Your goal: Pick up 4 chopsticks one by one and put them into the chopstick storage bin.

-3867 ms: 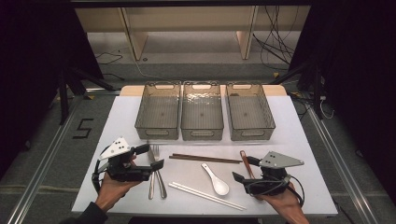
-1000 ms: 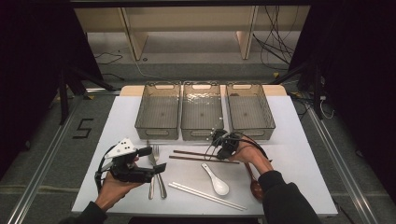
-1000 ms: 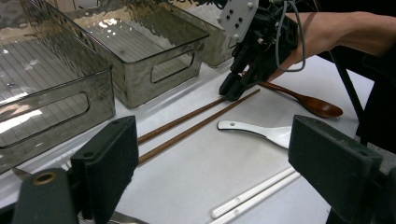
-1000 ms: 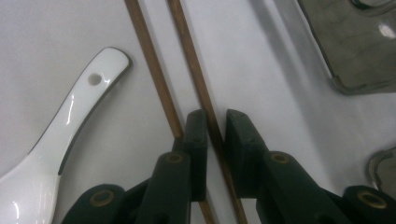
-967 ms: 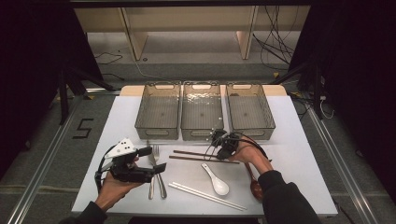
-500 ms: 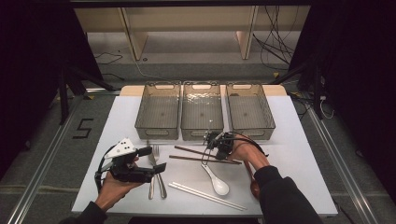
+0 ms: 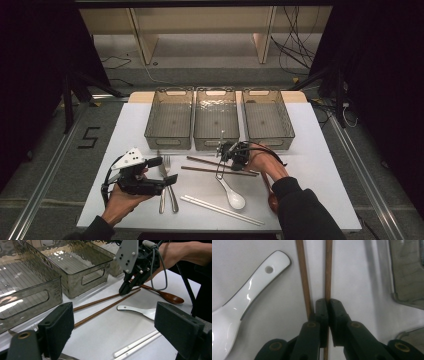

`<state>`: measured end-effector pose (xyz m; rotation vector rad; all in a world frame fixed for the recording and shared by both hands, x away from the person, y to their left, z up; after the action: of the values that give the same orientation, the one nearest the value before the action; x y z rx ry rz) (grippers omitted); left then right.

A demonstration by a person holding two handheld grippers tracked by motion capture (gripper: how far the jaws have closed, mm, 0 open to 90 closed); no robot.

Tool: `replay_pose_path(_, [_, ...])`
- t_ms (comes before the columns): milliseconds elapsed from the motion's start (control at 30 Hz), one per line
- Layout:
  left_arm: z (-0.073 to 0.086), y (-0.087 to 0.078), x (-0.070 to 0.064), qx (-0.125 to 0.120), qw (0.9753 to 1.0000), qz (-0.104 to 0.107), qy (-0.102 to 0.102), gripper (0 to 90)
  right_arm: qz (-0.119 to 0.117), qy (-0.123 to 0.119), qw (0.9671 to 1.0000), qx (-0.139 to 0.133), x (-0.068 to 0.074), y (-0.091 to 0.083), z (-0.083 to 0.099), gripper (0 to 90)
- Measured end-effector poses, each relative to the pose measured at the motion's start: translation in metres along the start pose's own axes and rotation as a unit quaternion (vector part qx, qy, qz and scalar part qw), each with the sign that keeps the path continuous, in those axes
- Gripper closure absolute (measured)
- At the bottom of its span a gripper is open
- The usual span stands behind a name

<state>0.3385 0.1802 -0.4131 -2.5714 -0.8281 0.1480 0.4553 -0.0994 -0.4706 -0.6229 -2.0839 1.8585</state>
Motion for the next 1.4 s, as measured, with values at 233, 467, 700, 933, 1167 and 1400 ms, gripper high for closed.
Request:
replay_pose_path(233, [0.000,0.000,0.000,0.001,1.0000,-0.002,0.000,15.6,0.002,-0.002,0.9995,-0.030,-0.001,-0.013,0.005,86.5])
replay_pose_path(467, [0.000,0.000,0.001,0.004,1.0000,-0.004,0.000,15.6,0.003,-0.008,0.9977,-0.068,0.004,-0.031,0.013,86.4])
replay_pose_path(700, [0.001,0.003,0.002,0.013,0.9999,-0.005,0.003,15.6,0.002,-0.016,0.9960,-0.088,0.014,-0.045,0.022,86.4])
replay_pose_path(933, [-0.004,0.009,0.004,0.019,0.9998,0.000,0.005,15.7,-0.003,-0.034,0.9944,-0.100,0.033,-0.054,0.036,86.4])
replay_pose_path(1167, [-0.015,0.025,0.001,0.069,0.9963,0.038,0.033,15.7,-0.014,-0.050,0.9938,-0.098,0.050,-0.062,0.043,86.4])
replay_pose_path(1400, [-0.024,0.040,-0.008,0.124,0.9860,0.076,0.081,18.3,-0.022,-0.077,0.9934,-0.082,0.066,-0.060,0.043,86.4])
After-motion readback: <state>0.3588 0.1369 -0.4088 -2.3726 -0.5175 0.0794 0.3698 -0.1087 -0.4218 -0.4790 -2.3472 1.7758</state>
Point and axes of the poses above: each handheld gripper's, and its own axes: y roughly forward along the jaws, z roughly out of its underside, x roughly to its left, the point moved 2 cm from there along y, roughly forward along the jaws, and after that the axes turned 15 degrees about y, right-handed, at the moved point
